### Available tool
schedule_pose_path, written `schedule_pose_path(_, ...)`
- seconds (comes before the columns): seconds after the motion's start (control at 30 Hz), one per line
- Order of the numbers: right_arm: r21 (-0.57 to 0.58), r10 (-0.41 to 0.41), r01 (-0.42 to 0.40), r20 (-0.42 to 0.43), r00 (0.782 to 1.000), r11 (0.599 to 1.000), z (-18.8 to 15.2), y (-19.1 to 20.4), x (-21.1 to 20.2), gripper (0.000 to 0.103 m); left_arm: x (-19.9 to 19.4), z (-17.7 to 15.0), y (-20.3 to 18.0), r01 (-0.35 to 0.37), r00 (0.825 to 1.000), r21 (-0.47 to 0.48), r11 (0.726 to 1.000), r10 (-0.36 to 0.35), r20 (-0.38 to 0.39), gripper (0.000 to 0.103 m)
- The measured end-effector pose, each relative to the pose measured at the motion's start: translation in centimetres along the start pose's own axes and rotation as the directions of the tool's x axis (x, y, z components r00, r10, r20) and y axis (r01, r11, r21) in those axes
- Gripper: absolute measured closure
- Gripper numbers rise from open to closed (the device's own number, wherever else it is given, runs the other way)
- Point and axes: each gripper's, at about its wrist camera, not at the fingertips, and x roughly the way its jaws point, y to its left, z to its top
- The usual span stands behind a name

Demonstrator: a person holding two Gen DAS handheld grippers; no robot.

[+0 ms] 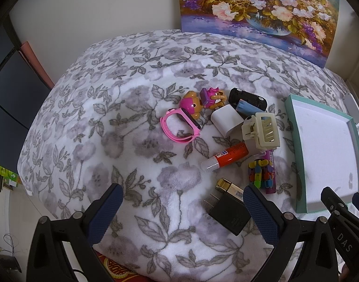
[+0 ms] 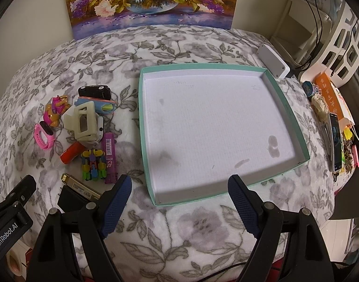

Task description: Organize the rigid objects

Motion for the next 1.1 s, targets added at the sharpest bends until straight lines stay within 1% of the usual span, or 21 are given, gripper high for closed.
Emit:
schedule_pose_path(0.47,0.000,0.000,0.000,-0.001,1.000,1.000,0.0,0.0,0.0,0.018,0.3,0.0,-0.2,0.002,1.000,0.006,1.000,-0.002,-0.007,0.000)
schedule_pose_path(0.7,0.014,-0.004,0.005,-0.022,1.000,1.000,-0.1,-0.1,0.4,0.018,0.8,-0.1,-0.4,0.008,1.000,0.019,1.000,-0.008,-0.022,0.000)
schedule_pose_path(0.8,0.030,-0.010,0.011,-0.039,0.999,1.000,0.1,-0.5,0.8,0.018,1.2,-0.3,-1.0,0.019,0.999,0.045,0.999,-0.018,-0.036,0.000)
schedule_pose_path(0.9,0.040,-0.007,0.009,-0.056,0.998,0.999,0.3,-0.9,1.2,0.018,2.0,-0.6,-1.8,0.036,0.997,0.083,0.996,-0.030,-0.069,0.000)
schedule_pose_path(1.03,0.050,-0.007,0.011,-0.071,0.997,0.999,0.4,-1.2,1.5,0.018,3.5,-1.4,-3.6,0.056,0.992,0.160,0.985,-0.036,-0.124,0.000)
schedule_pose_path(1.07,0.050,-0.007,0.010,-0.073,0.997,0.999,0.4,-1.2,1.6,0.018,3.9,-1.7,-4.1,0.064,0.989,0.183,0.981,-0.038,-0.143,0.001)
schedule_pose_path(1.1,0.049,-0.007,0.010,-0.075,0.997,0.999,0.4,-1.2,1.6,0.018,4.2,-1.9,-4.5,0.071,0.987,0.199,0.978,-0.039,-0.157,0.006)
